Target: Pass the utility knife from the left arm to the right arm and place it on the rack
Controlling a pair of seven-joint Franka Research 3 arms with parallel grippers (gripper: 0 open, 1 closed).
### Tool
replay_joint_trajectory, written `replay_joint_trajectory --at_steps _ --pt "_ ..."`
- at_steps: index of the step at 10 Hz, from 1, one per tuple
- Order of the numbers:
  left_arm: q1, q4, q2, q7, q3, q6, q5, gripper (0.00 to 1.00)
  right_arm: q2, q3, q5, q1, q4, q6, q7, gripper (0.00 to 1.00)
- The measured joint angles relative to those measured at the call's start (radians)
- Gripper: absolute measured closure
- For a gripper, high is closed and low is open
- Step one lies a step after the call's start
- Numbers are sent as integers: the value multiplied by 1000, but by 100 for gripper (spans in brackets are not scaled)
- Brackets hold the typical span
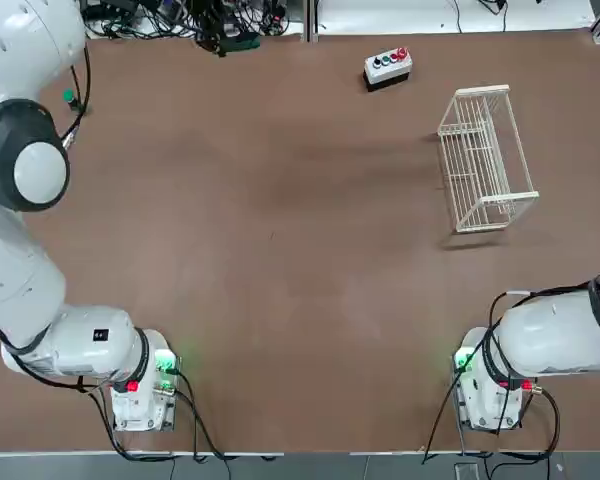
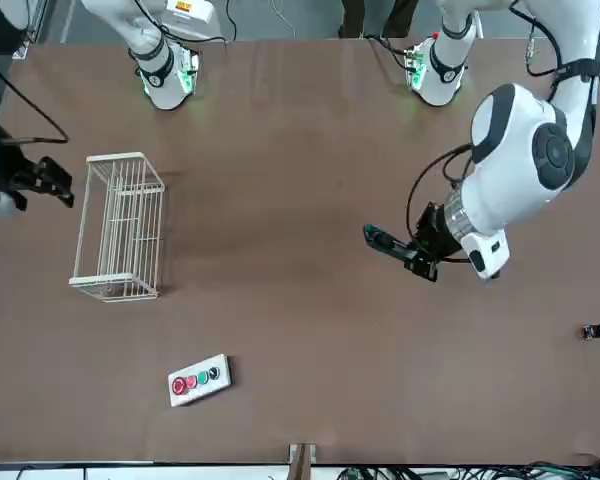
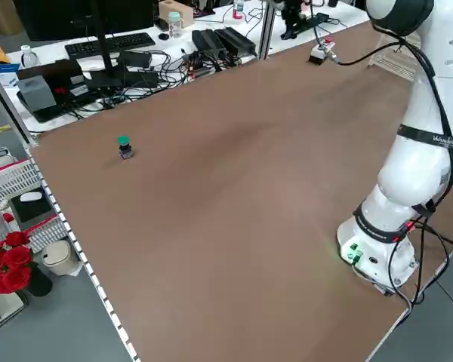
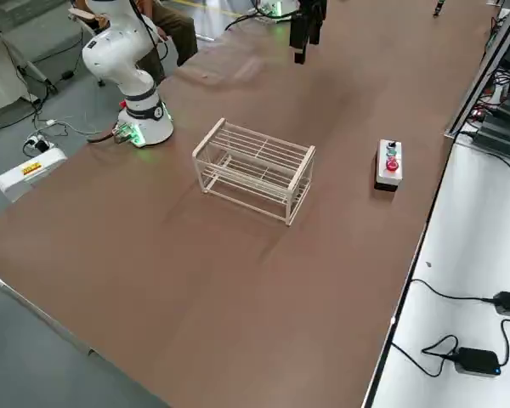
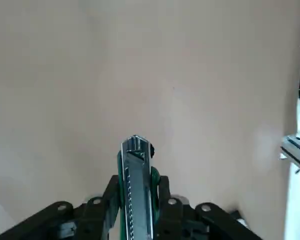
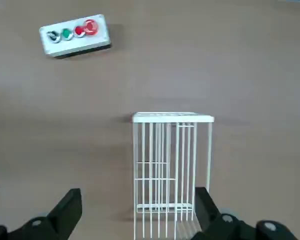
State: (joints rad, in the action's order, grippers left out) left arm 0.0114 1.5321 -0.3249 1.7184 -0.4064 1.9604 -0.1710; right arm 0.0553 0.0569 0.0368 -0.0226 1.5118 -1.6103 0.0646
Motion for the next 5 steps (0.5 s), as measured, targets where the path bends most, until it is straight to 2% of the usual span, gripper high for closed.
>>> replay_joint_trajectory --at_steps 3,5 --pt "13 -35 -13 153 -84 1 -146 66 0 62 -1 -13 -1 0 244 0" --pt "45 -59 -29 193 -98 13 -219 66 -1 154 -3 -17 -6 -6 330 0"
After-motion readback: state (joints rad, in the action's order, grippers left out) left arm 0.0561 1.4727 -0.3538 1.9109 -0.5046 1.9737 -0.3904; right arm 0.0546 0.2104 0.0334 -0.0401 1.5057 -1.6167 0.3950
